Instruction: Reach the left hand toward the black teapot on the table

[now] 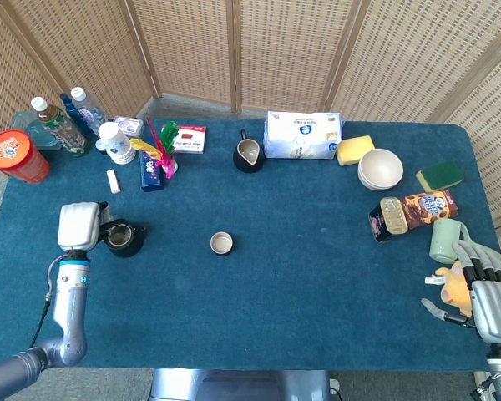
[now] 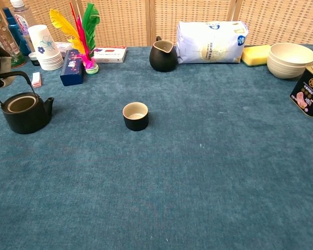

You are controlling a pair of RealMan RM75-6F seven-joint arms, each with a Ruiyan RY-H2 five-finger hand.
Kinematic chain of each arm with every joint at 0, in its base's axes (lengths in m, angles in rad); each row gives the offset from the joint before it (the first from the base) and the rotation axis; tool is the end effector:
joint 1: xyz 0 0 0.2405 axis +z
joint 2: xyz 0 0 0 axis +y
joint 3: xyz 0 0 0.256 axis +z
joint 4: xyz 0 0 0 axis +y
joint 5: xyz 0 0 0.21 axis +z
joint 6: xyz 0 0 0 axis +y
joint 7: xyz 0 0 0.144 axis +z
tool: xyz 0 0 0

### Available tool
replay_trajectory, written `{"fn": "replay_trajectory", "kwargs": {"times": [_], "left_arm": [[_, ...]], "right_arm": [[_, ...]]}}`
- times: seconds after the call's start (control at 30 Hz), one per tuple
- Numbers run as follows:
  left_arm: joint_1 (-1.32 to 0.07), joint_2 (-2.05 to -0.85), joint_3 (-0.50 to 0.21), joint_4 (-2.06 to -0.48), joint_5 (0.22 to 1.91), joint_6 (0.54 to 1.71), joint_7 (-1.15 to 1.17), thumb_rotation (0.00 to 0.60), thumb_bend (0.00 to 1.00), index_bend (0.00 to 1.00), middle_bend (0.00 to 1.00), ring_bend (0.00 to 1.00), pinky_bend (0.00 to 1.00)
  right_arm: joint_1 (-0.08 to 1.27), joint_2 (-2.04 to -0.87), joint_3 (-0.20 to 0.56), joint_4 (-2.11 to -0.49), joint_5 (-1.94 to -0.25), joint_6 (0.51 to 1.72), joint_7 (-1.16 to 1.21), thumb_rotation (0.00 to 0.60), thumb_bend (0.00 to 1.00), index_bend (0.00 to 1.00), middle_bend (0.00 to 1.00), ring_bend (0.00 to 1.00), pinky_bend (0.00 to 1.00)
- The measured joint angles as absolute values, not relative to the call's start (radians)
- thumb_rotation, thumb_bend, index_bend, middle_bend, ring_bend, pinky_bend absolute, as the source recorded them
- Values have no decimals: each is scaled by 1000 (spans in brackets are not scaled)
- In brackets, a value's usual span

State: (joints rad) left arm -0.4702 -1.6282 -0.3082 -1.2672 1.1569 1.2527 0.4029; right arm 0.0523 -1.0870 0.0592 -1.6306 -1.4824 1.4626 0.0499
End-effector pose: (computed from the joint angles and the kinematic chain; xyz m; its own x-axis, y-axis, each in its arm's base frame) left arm -0.2481 0.3371 0.0405 0.4727 -0.0491 0.8799 0.8812 0.0393 -0.4712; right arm -0.3182 -0.1726 0.1670 0.3584 -0.0257 0.9332 -0.9325 0.0382 0.3592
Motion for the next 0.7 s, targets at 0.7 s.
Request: {"fn": "replay_trajectory", "kwargs": {"times": [0.7], "left_arm": [[-487,-1425,-274,-1550,1374,1285,310,600,634,721,802,872,1000]], "right_arm": [[54,-1088,61,-1630,-1475,1459,47,335,0,0,0,0,0]]}}
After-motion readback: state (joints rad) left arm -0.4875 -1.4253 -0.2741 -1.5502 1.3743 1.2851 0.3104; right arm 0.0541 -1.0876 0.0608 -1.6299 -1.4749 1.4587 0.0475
